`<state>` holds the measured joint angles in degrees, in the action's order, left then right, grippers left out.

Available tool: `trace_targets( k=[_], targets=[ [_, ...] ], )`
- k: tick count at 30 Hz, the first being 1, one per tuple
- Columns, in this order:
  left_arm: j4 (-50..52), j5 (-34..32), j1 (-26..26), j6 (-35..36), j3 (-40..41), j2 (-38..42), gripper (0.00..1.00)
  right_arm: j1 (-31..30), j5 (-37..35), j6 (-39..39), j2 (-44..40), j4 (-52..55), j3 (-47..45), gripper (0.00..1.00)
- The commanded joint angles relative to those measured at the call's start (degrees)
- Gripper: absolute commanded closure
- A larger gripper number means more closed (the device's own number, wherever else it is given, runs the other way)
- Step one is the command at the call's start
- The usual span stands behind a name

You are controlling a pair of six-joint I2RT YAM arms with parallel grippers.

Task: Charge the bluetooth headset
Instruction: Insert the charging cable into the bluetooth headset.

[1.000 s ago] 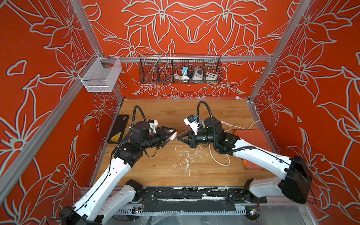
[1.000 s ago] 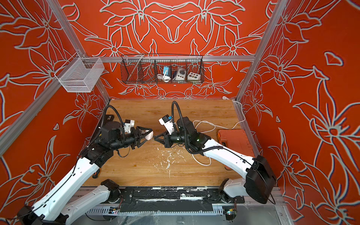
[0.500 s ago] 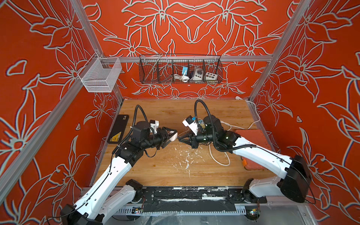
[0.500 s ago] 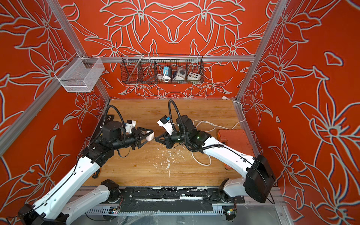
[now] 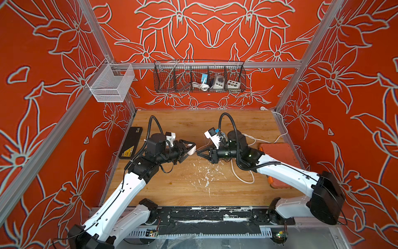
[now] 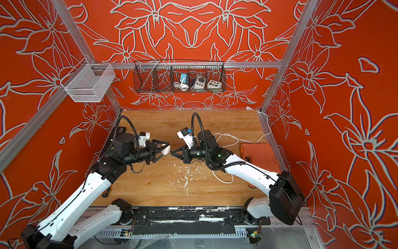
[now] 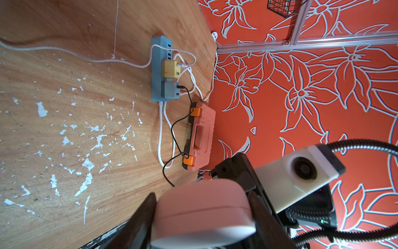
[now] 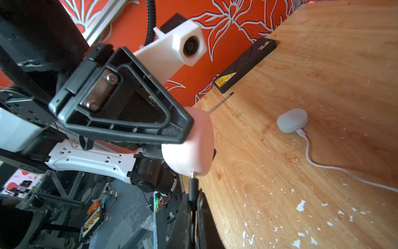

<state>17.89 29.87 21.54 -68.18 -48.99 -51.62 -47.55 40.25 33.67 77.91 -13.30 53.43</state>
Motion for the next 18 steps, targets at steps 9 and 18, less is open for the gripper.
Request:
trace_targets(
  k=[9, 18],
  targets=[
    [-0.76, 7.82, 1.39, 0.41, -1.30, 0.24, 0.90, -0.42, -6.02, -8.03, 0.41, 5.43, 3.96, 1.00],
    [-0.01, 6.02, 1.39, 0.15, -0.96, 0.18, 0.91, -1.38, -12.02, 5.75, 0.00, -8.55, -0.75, 1.00]
  ],
)
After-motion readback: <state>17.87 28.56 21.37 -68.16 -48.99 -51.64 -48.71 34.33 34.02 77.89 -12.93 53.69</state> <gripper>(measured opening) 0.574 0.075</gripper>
